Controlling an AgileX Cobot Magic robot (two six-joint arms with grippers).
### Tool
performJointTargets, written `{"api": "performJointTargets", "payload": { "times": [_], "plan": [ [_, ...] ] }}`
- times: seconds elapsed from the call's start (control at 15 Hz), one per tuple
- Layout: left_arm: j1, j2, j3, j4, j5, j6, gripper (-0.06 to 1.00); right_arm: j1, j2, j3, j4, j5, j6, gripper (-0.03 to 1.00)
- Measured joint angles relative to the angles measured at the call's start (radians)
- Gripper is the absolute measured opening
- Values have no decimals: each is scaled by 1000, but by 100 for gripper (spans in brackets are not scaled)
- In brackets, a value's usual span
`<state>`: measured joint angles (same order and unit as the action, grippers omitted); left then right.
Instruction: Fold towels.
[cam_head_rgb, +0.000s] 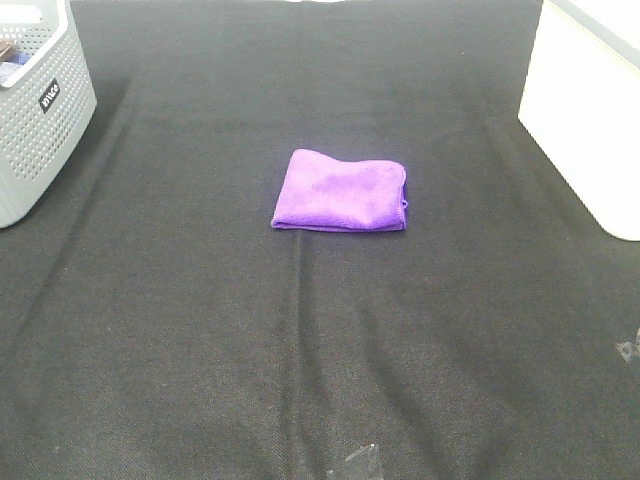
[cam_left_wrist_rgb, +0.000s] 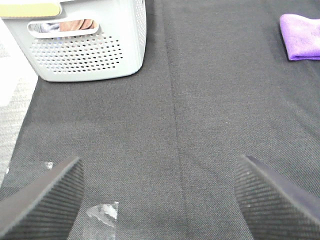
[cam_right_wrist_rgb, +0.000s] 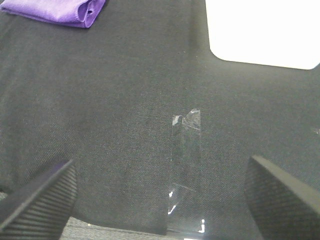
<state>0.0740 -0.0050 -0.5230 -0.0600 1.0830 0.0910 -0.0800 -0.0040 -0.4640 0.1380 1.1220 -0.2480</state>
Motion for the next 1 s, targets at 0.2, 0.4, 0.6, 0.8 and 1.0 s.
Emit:
{"api": "performJointTargets", "payload": {
  "times": [0.2, 0.4, 0.6, 0.8, 1.0],
  "plan": [
    [0, 0, 1, 0, 0, -6, 78, 0, 0, 0, 0, -1, 31, 87],
    [0, 0, 1, -5, 0, -7, 78, 0, 0, 0, 0, -1, 32, 87],
    [0, 0, 1, -8, -3, -7, 78, 0, 0, 1, 0, -1, 32, 87],
    [0, 0, 1, -8, -3, -7, 78, 0, 0, 1, 1, -1, 32, 87],
    [0, 0, 1, -8, -3, -7, 78, 0, 0, 1, 1, -1, 32, 87]
  ]
}}
